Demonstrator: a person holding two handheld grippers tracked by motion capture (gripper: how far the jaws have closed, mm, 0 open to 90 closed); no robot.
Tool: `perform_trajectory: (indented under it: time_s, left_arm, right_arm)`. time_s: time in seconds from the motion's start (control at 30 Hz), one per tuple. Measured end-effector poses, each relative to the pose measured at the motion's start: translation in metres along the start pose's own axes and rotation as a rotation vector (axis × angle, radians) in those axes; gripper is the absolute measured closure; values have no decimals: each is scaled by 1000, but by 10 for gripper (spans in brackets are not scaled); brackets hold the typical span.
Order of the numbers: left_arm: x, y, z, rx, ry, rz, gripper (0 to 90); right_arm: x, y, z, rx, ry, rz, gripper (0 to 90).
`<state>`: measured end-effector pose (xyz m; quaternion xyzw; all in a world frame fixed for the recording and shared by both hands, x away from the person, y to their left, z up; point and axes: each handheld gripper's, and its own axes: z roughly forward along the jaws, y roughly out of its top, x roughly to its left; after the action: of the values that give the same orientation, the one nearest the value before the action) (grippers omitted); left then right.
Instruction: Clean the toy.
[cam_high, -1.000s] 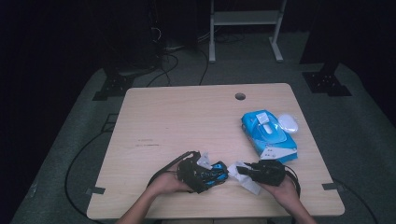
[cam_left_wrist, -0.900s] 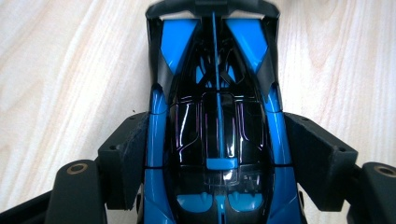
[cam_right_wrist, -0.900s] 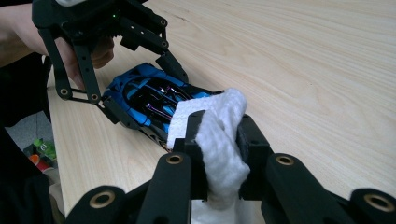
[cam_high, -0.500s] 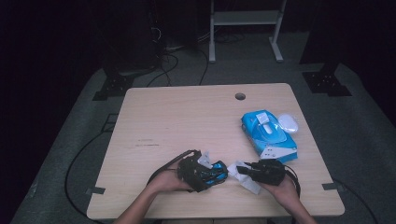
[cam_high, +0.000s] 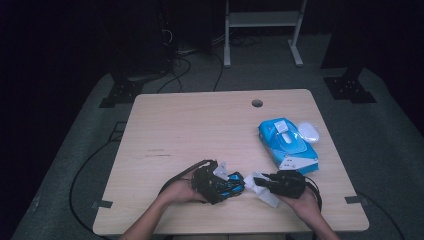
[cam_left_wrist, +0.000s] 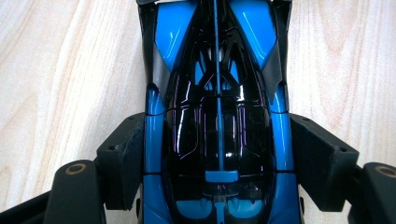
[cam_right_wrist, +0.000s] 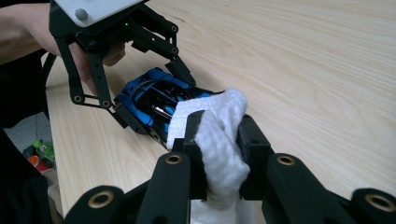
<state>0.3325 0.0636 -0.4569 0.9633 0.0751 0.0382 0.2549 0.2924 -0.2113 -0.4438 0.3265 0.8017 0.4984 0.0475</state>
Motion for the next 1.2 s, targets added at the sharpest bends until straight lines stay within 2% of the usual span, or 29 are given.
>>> perform_trajectory:
  time_s: [0.4, 0.53, 0.67, 0.73, 0.87, 1.03, 1.13, 1.2]
  left_arm:
    - [3, 0, -4, -27, 4, -32, 261]
    - [10, 2, -9, -43, 34, -58, 261]
    - [23, 9, -16, -70, 62, -85, 273]
    - [28, 13, -17, -64, 84, -79, 274]
    - [36, 14, -8, -12, 83, -77, 275]
    - [41, 11, -3, -16, 66, -101, 276]
    - [43, 8, 1, 1, 60, -107, 276]
    - [45, 5, 1, -17, 47, -121, 275]
  right_arm:
    - [-1, 0, -1, -7, -4, 3, 762]
    - [-3, 1, -4, -17, -11, 9, 762]
    - [-6, 1, -6, -24, -18, 16, 762]
    - [-7, 1, -7, -27, -22, 16, 763]
    - [-9, 0, -6, -18, -28, 19, 763]
    - [-11, -1, -6, -4, -35, 8, 763]
    - [-14, -3, -5, 9, -46, 11, 762]
    - [-16, -4, -4, 17, -55, 11, 759]
